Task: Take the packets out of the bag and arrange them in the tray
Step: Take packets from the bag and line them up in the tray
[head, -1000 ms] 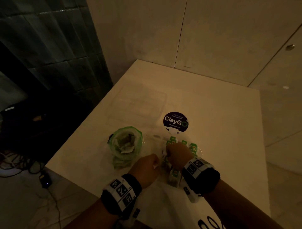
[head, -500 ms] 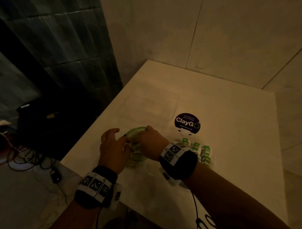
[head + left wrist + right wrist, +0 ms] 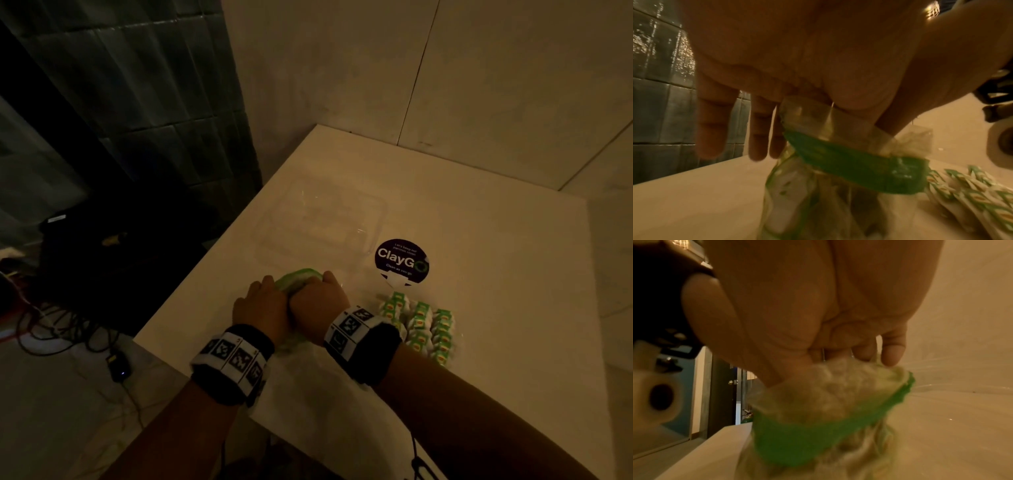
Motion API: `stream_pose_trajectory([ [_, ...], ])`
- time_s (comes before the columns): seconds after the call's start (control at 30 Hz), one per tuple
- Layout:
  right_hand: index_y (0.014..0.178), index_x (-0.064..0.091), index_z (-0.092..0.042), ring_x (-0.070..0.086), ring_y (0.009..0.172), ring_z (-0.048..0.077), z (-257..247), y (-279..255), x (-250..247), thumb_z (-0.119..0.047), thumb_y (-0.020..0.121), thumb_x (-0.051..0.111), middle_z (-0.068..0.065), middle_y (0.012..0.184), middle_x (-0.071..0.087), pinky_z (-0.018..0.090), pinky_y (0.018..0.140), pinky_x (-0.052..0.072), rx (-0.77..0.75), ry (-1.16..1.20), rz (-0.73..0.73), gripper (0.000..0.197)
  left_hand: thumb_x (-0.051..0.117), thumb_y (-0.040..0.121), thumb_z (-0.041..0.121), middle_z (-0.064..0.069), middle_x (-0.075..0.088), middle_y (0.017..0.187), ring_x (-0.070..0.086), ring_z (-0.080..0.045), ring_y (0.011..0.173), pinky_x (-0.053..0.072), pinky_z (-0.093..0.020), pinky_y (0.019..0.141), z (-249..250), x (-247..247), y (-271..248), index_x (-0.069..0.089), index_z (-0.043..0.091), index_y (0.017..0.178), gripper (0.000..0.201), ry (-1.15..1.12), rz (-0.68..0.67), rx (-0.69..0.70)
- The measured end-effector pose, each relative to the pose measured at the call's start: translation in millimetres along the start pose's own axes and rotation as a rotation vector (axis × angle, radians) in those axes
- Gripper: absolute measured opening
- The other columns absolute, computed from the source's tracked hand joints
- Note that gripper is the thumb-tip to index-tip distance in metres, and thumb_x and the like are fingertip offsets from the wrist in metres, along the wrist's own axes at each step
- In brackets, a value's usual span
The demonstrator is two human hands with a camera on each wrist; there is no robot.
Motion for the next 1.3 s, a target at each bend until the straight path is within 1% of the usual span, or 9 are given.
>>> stream_pose_trajectory([
  [0.13,0.097,0.067,-0.022,0.055,0.096,0.022,3,-5,-8,-0.025,0.091,0.05,-0.004,0.095,0.064,0.034,0.082,0.034,-0.054,0.125,0.136,0.018,0.046,0.09,0.041,-0.008,0.038,0.13,0.042,-0.03,0.118,0.043,-0.046,0.096,-5,6,8,0.053,0.02,0.121,0.038,0.012,-0.057,-0.036],
  [0.23,0.107,0.067,-0.02,0.056,0.093,0.024,19,-16,-20,-0.027,0.092,0.05,0.003,0.097,0.066,0.031,0.073,0.042,-0.047,0.396,0.213,0.024,0.051,0.087,0.045,-0.005,0.04,0.128,0.045,-0.029,0.113,0.044,-0.044,0.092,-7,7,12,0.055,0.022,0.117,0.038,-0.003,-0.038,-0.05],
  [0.4,0.092,0.063,-0.018,0.063,0.077,0.02,79,-51,-39,-0.02,0.088,0.06,0.003,0.085,0.069,0.032,0.071,0.052,0.127,0.859,0.453,0.006,0.052,0.09,0.034,-0.007,0.04,0.121,0.046,-0.03,0.106,0.047,-0.042,0.088,-1,-6,9,0.06,0.012,0.096,0.024,-0.079,0.078,-0.003],
  [0.57,0.085,0.059,-0.014,0.066,0.064,0.017,139,-87,-16,-0.009,0.085,0.064,0.002,0.073,0.068,0.03,0.064,0.055,0.323,1.137,0.478,0.007,0.056,0.088,0.027,-0.003,0.048,0.113,0.052,-0.025,0.097,0.048,-0.04,0.082,4,-36,-8,0.06,0.013,0.087,0.015,-0.342,0.315,0.145],
  [0.73,0.085,0.058,-0.019,0.061,0.064,0.013,161,-117,30,-0.006,0.081,0.064,-0.001,0.075,0.065,0.026,0.063,0.051,0.473,1.055,0.374,0.015,0.059,0.086,0.027,0.001,0.058,0.073,0.057,-0.019,0.066,0.049,-0.035,0.059,3,-67,-48,0.05,0.018,0.079,0.014,-0.721,0.496,0.186],
  [0.83,0.08,0.056,-0.024,0.053,0.067,0.007,144,-116,60,-0.017,0.083,0.067,-0.007,0.076,0.058,0.019,0.063,0.043,0.44,0.967,0.194,0.013,0.059,0.09,0.021,0.005,0.06,0.068,0.063,-0.013,0.058,0.053,-0.031,0.055,11,-70,-64,0.046,0.02,0.077,0.019,-0.84,0.5,0.227],
  [0.9,0.078,0.055,-0.025,0.051,0.07,0.005,132,-113,75,-0.021,0.083,0.068,-0.01,0.076,0.055,0.016,0.063,0.037,0.414,0.877,0.107,0.015,0.057,0.092,0.019,0.005,0.067,0.069,0.068,-0.01,0.058,0.057,-0.027,0.059,21,-68,-71,0.049,0.021,0.077,0.018,-0.966,0.454,0.277],
  [1.1,0.083,0.054,-0.031,0.057,0.089,0.015,116,-111,113,-0.025,0.083,0.067,-0.006,0.091,0.058,0.025,0.077,0.042,0.488,0.8,-0.055,0.014,0.059,0.089,0.001,-0.015,0.071,0.074,0.071,-0.025,0.065,0.059,-0.035,0.062,57,-43,-75,0.054,0.001,0.084,0.007,-1.27,0.171,0.344],
  [1.3,0.084,0.054,-0.025,0.057,0.099,0.021,120,-112,102,-0.018,0.088,0.056,0.001,0.103,0.059,0.027,0.079,0.04,0.531,0.675,0.014,0.008,0.06,0.085,-0.004,-0.016,0.069,0.08,0.071,-0.024,0.072,0.058,-0.04,0.073,78,-13,-67,0.057,0.011,0.081,0.015,-1.108,0.05,0.383],
])
Point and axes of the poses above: each hand's wrist, its own y-axis towards the middle knuckle, its own x-axis out of the palm, z = x × y, the point moved 9 cm from there along y, towards the middle knuckle
